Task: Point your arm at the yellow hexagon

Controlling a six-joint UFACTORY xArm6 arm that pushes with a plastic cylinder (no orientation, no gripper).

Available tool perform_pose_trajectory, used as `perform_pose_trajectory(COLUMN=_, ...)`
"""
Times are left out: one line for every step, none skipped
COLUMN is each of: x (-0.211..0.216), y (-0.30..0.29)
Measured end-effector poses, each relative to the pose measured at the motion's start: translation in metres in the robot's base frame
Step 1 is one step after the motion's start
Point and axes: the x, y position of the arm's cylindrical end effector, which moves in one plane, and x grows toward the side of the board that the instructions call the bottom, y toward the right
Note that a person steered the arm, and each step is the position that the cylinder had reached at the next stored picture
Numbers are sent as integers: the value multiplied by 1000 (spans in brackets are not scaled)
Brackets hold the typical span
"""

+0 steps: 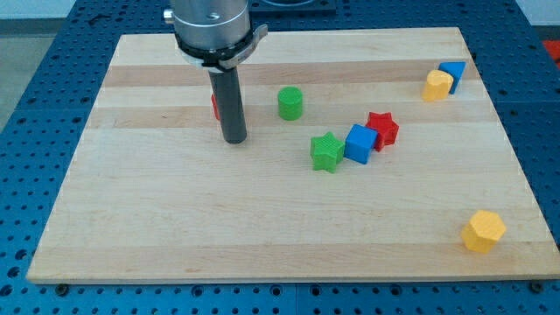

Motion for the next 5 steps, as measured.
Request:
perform_pose_trajectory(x=1, y=20)
perform_pose_trajectory(x=1, y=37)
perform_pose_trajectory(x=1, y=47)
perform_pose_trajectory(x=4, y=55)
perform_pose_trajectory(x=15, y=61)
